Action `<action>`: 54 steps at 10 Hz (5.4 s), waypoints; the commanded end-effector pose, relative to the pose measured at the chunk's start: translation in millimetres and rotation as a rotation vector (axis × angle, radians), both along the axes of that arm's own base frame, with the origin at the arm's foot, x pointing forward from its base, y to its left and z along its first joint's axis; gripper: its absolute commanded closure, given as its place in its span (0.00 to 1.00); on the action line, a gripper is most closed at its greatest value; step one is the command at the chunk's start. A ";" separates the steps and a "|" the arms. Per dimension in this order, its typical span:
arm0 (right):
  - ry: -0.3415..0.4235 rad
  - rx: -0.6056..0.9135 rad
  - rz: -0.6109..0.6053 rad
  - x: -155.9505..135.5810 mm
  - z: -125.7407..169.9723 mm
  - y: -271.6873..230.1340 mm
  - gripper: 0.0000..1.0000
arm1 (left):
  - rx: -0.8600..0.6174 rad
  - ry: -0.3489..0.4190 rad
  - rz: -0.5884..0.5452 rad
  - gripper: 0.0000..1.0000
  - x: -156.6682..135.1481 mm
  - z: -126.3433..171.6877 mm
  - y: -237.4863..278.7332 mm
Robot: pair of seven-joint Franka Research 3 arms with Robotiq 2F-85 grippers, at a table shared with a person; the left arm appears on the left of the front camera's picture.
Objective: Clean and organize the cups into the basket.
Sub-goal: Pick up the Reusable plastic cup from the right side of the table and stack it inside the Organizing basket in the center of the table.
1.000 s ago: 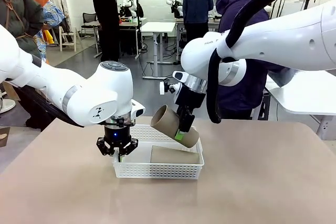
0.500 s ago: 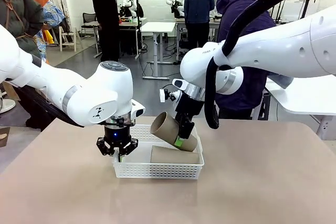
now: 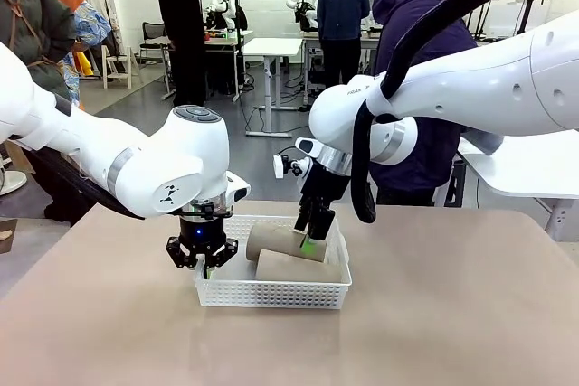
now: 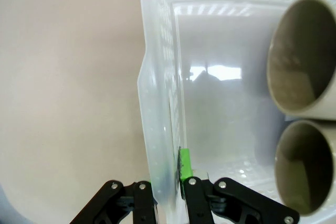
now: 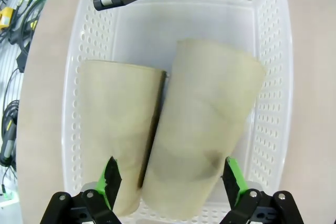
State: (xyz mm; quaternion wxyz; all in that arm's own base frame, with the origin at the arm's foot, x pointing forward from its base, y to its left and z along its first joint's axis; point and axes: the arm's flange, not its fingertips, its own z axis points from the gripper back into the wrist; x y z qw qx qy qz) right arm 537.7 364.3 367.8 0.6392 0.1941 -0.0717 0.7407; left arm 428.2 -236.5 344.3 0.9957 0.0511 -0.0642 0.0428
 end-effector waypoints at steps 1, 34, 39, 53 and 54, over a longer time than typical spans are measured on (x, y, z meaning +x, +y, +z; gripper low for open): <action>0.003 0.039 0.016 0.6 1.7 -4.0 0.00 | 0.017 -0.008 0.005 1.00 -1.9 -0.8 -0.1; -0.282 0.948 -0.421 -167.5 51.6 -462.3 0.00 | 0.017 -0.008 0.005 1.00 -1.9 -0.8 -0.1; -0.240 0.967 -0.423 -182.1 51.6 -518.9 0.00 | 0.017 -0.008 0.005 1.00 -1.9 -0.8 -0.1; -0.160 0.926 -0.446 -155.2 27.7 -507.2 0.00 | 0.017 -0.008 0.005 1.00 -1.9 -0.8 -0.1; -0.160 0.926 -0.446 -155.2 27.7 -507.2 0.00 | 0.017 -0.008 0.005 1.00 -1.9 -0.8 -0.1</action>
